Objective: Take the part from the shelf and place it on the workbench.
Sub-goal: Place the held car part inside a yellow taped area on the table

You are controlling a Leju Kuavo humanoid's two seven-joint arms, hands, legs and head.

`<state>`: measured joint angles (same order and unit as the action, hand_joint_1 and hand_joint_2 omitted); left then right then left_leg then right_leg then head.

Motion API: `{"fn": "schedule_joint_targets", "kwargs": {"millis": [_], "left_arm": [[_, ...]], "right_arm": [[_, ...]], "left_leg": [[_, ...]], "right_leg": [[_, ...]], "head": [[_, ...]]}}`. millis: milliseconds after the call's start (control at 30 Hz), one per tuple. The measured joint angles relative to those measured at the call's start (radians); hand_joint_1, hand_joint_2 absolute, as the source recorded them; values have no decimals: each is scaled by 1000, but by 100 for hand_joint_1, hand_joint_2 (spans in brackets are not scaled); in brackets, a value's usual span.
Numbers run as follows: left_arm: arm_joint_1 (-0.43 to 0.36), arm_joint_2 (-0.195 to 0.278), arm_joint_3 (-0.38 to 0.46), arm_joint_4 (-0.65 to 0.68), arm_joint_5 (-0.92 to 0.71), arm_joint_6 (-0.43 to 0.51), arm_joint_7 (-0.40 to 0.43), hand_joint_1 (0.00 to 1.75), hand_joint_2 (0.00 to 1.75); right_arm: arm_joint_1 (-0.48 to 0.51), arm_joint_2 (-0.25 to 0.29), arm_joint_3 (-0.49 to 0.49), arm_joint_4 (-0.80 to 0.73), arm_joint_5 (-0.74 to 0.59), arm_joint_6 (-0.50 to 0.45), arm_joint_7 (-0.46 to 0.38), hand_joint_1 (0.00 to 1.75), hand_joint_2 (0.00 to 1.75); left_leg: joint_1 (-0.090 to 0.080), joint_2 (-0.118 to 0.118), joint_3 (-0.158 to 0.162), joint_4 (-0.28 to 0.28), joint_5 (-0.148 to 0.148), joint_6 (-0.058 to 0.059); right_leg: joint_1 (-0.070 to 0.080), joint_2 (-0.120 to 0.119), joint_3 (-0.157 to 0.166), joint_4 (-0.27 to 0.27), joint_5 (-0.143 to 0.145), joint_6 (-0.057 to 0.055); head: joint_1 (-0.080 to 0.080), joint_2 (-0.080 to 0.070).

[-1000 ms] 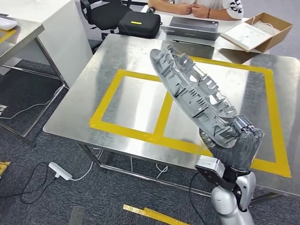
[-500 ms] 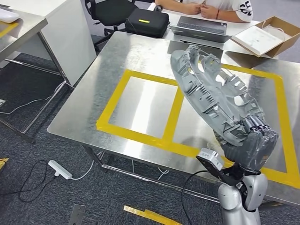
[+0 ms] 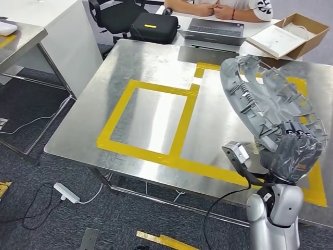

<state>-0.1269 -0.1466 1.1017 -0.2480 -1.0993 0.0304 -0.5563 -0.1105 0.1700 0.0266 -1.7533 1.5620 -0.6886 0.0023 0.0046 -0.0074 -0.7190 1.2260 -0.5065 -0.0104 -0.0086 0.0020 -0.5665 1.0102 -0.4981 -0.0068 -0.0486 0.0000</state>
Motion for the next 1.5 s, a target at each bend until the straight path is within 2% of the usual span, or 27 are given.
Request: {"fn": "schedule_joint_targets", "kwargs": {"millis": [67, 133, 200, 267, 333, 367, 433, 467, 533, 600, 633, 767, 833, 900, 933, 967, 1000, 1067, 1100, 1133, 1200, 1267, 1300, 1400, 1433, 1467, 1500], "left_arm": [[-1, 0, 0, 0, 2, 14, 8, 0, 0], [-4, 0, 0, 0, 4, 22, 13, 0, 0], [-5, -2, 0, 0, 6, 26, 15, 0, 0], [-7, -4, 0, 0, 7, 27, 17, 0, 0], [-10, -6, -1, 0, 9, 29, 18, 0, 0], [-11, -6, -1, 0, 10, 30, 20, 0, 0], [-11, -7, -1, 0, 11, 31, 25, 0, 0], [-12, -8, -1, 0, 11, 32, 28, 0, 0], [-12, -11, -2, 0, 11, 35, 30, 0, 0], [-13, -12, -5, 0, 12, 38, 31, 0, 0], [-12, -12, -6, 0, 13, 40, 32, 0, 0], [-11, -11, -13, 0, 16, 41, 32, 0, 0], [-13, -11, -16, 0, 18, 42, 32, 0, 0], [-11, -12, -17, 0, 18, 42, 32, 0, 0], [-9, -12, -17, 0, 18, 42, 32, 0, 0], [-8, -13, -17, 0, 18, 42, 32, 0, 0], [-8, -13, -17, 0, 18, 42, 32, 0, 0], [-8, -10, -18, 0, 18, 42, 32, 0, 0], [-8, -9, -18, 0, 19, 42, 32, 0, 0], [-8, -7, -18, 0, 19, 42, 33, 0, 0], [-7, -5, -18, 0, 21, 44, 34, 0, 0], [-7, -5, -18, 0, 21, 44, 35, 0, 0], [-8, -6, -18, 0, 21, 44, 35, 0, 0], [-5, -6, -18, 0, 24, 45, 37, 0, 0], [-2, -6, -18, 0, 25, 45, 38, 0, 0], [0, -6, -18, 0, 27, 45, 38, 0, 0], [1, -6, -18, 0, 29, 45, 38, 0, 0]], "right_arm": [[-15, -32, -7, 30, 4, 0, 26, 175, 175], [-35, -84, -10, 74, 5, 1, 92, 175, 175], [-59, -154, 10, 126, 6, 10, 234, 175, 175], [-103, -240, 86, 184, 5, 32, 457, 175, 175], [-157, -325, 207, 247, 5, 49, 649, 175, 175], [-177, -359, 267, 279, 6, 52, 696, 175, 175], [-196, -401, 360, 338, 8, 52, 704, 175, 175], [-201, -410, 397, 363, 8, 51, 694, 175, 175], [-205, -416, 452, 407, 9, 47, 672, 175, 175], [-211, -416, 496, 445, 10, 46, 661, 175, 175], [-216, -416, 517, 462, 11, 46, 660, 175, 175], [-225, -415, 576, 513, 12, 54, 656, 175, 175], [-228, -413, 589, 532, 12, 56, 649, 175, 175], [-232, -412, 597, 548, 12, 57, 646, 175, 175], [-232, -411, 601, 555, 12, 57, 646, 175, 175], [-233, -411, 603, 560, 12, 57, 645, 175, 175], [-233, -410, 605, 565, 12, 57, 644, 175, 175], [-235, -408, 608, 571, 12, 56, 642, 175, 175], [-237, -406, 609, 575, 12, 56, 636, 175, 175], [-237, -405, 609, 579, 12, 55, 629, 167, 175], [-234, -402, 609, 587, 11, 51, 604, 85, 175], [-231, -400, 605, 592, 12, 41, 573, 5, 175], [-230, -397, 602, 593, 12, 34, 557, 0, 175], [-214, -389, 585, 596, 11, 20, 502, 0, 44], [-204, -386, 577, 596, 11, 20, 485, 0, 0], [-195, -382, 567, 596, 11, 20, 471, 0, 0], [-189, -378, 557, 595, 11, 21, 461, 0, 0]], "left_leg": [[-5, 0, 59, -124, 61, 16], [-10, 0, 92, -194, 72, 27], [-10, 0, 99, -211, 66, 31], [-5, -1, 104, -222, 71, 37], [-1, 1, 108, -229, 73, 41], [0, 3, 108, -229, 73, 43], [0, 5, 109, -229, 71, 44], [2, 5, 109, -229, 70, 43], [6, 2, 113, -227, 66, 36], [4, -4, 111, -223, 64, 25], [3, -6, 108, -220, 65, 19], [2, -5, 98, -203, 53, 3], [3, -2, 61, -121, 7, -5], [3, 0, -4, 11, -45, -8], [3, 0, -27, 55, -53, -7], [2, 0, -35, 64, -40, -3], [0, 0, -24, 35, -8, 4], [-9, -1, 29, -88, 71, 27], [-14, -1, 51, -141, 96, 38], [-19, -1, 65, -173, 108, 47], [-23, 0, 74, -192, 103, 53], [-16, 1, 90, -223, 94, 54], [-11, 2, 98, -239, 92, 54], [-7, 2, 106, -251, 91, 53], [-7, 2, 107, -251, 91, 52], [-6, 1, 107, -250, 90, 52], [-6, 1, 108, -249, 88, 50]], "right_leg": [[3, 0, 5, 0, -4, 4], [5, -1, 5, 0, -7, 13], [6, -4, 5, -5, -6, 26], [6, -4, -5, 9, -20, 37], [3, -4, -52, 100, -68, 47], [1, -3, -86, 169, -97, 52], [-2, -3, -139, 267, -121, 60], [-5, -3, -141, 263, -105, 63], [-12, -4, -92, 148, -31, 70], [-15, -3, -33, 31, 13, 71], [-16, -2, -20, 4, 16, 67], [-15, -1, -13, -2, 7, 39], [-18, -3, -6, -4, 5, 27], [-16, -4, -3, -4, 2, 20], [-15, -3, 0, -4, 0, 18], [-13, -2, 4, -4, -2, 16], [-10, -1, 10, -5, -5, 15], [-7, 2, 21, -9, -11, 15], [-7, 3, 25, -10, -14, 17], [-7, 4, 25, -12, -15, 20], [-7, 4, 25, -15, -17, 30], [-5, 2, 18, -10, -29, 39], [-3, 2, 5, 14, -45, 43], [-4, 2, -86, 196, -126, 49], [-4, 2, -116, 249, -137, 52], [-5, 2, -133, 271, -130, 56], [-7, 1, -133, 254, -104, 60]], "head": [[0, 0], [1, 0], [1, 0], [4, 0], [9, 0], [12, 0], [12, 0], [12, 0], [13, 0], [14, 0], [14, 0], [12, 0], [9, 0], [9, 0], [9, 0], [8, 0], [9, 0], [10, 0], [10, 0], [10, 0], [8, 0], [10, 0], [12, 0], [17, 0], [17, 0], [17, 0], [17, 0]]}}
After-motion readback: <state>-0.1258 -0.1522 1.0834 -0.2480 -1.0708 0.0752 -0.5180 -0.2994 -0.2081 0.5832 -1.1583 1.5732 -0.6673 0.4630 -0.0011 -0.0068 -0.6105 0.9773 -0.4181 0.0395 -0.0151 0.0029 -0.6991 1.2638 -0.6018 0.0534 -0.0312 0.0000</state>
